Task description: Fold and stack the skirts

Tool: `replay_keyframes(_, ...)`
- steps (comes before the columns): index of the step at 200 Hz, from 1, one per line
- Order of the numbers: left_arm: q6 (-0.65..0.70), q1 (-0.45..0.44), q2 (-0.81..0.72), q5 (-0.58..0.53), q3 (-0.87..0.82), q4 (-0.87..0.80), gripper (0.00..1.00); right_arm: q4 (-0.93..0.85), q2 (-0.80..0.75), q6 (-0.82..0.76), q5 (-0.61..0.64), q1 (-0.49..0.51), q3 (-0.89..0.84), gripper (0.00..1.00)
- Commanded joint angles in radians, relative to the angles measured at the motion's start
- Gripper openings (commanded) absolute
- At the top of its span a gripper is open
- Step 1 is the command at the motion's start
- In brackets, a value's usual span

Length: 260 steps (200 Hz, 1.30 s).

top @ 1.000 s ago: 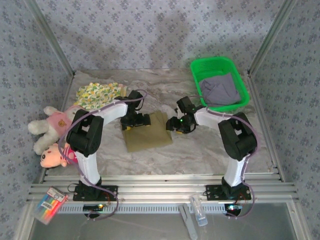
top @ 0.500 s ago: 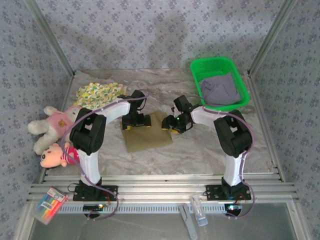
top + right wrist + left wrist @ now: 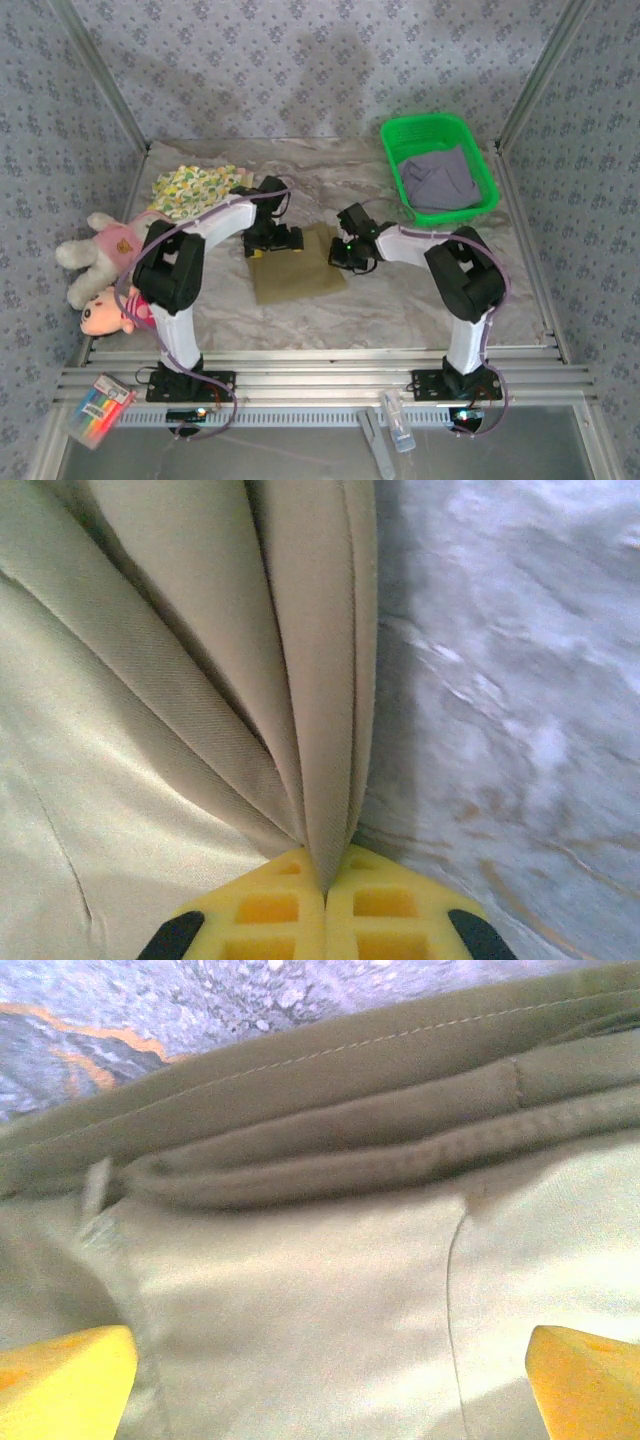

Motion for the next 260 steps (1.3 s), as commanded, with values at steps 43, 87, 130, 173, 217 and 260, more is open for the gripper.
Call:
replay_keyframes(43, -0.020, 0.153, -0.347, 0.199, -0.341, 0.159, 1.00, 0.071, -0.074, 0.142, 0.133, 0.018, -0.178, 0.04)
replay_keyframes(87, -0.016, 0.196, -0.390, 0.335, -0.519, 0.318, 1.00, 0.081, -0.050, 0.149, 0.125, 0.025, -0.176, 0.05)
replay_keyframes(130, -0.032, 0.199, -0.300, 0.387, -0.548, 0.466, 0.93, 0.070, -0.042, 0.145, 0.127, 0.036, -0.159, 0.05)
replay_keyframes(173, -0.032, 0.199, -0.267, 0.376, -0.546, 0.503, 0.73, 0.060, -0.048, 0.139, 0.136, 0.040, -0.162, 0.05)
replay_keyframes(217, -0.025, 0.199, -0.251, 0.315, -0.551, 0.478, 0.57, 0.060, -0.044, 0.139, 0.136, 0.041, -0.159, 0.06)
replay_keyframes(260, -0.022, 0.198, -0.265, 0.247, -0.547, 0.424, 0.57, 0.061, -0.044, 0.137, 0.136, 0.040, -0.158, 0.06)
